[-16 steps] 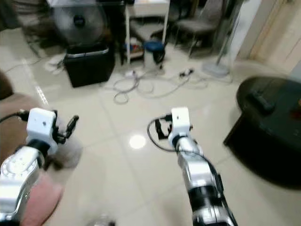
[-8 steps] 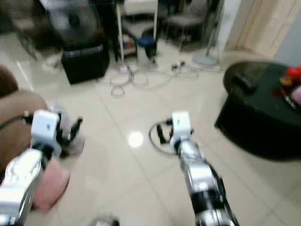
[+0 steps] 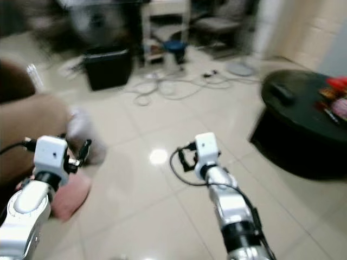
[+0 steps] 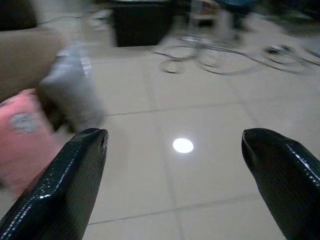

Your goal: Move the pillow to the sofa from floor

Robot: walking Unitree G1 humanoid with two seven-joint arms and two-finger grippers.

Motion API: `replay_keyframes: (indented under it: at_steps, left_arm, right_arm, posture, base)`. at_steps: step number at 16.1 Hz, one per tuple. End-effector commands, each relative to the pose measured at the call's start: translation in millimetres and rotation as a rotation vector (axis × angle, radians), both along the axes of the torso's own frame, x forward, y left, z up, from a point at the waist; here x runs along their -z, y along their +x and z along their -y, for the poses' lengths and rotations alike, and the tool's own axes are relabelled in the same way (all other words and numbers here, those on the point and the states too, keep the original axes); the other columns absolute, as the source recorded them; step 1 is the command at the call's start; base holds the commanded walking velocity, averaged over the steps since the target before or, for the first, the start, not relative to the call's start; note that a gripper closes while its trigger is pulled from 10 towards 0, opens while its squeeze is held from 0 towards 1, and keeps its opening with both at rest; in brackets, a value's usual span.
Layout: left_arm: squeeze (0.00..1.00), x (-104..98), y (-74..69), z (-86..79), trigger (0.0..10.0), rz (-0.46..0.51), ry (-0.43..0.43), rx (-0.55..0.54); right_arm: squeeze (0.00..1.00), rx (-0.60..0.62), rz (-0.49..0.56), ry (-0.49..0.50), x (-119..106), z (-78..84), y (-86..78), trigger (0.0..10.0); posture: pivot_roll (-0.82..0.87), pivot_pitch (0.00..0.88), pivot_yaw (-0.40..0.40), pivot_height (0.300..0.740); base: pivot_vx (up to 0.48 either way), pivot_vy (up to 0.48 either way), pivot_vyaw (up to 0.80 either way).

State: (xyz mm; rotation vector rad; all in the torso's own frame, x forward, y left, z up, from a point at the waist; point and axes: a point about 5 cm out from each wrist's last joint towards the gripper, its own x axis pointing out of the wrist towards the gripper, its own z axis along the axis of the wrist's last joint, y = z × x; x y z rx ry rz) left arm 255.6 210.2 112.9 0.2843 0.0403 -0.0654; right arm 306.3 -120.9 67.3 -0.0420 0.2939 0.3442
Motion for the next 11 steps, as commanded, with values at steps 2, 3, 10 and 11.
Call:
replay_keyframes:
  at_steps: [2, 3, 10, 11]
  left_arm:
    - [0.00, 0.8, -1.0, 1.1, 10.0, 0.010, 0.011, -0.008]
    - [0.00, 1.2, -1.0, 1.3, 10.0, 0.010, 0.011, -0.009]
    - [0.00, 0.6, -5.3, 5.1, 10.0, 0.013, 0.005, -0.003]
    - [0.00, -0.1, -5.1, 4.9, 10.0, 0.013, 0.006, -0.002]
  right_arm:
    - [0.00, -0.031, 0.044, 0.015, -8.9, 1.0, 3.4, 10.0]
    - [0.00, -0.036, 0.044, 0.017, -8.7, 0.9, 3.5, 10.0]
    - [0.00, -0.122, 0.029, 0.067, -6.2, -9.0, 4.2, 10.0]
    - [0.00, -0.127, 0.030, 0.069, -6.5, -10.4, 4.6, 10.0]
  posture:
    - [0.17, 0.000, -0.018, 0.740]
    - [0.18, 0.000, -0.027, 0.740]
    - [0.20, 0.000, -0.044, 0.740]
    - [0.20, 0.000, -0.041, 0.740]
  base:
    - [0.000, 0.000, 0.80]
    - [0.000, 0.000, 0.80]
    - [0.350, 0.000, 0.80]
    - [0.382, 0.000, 0.80]
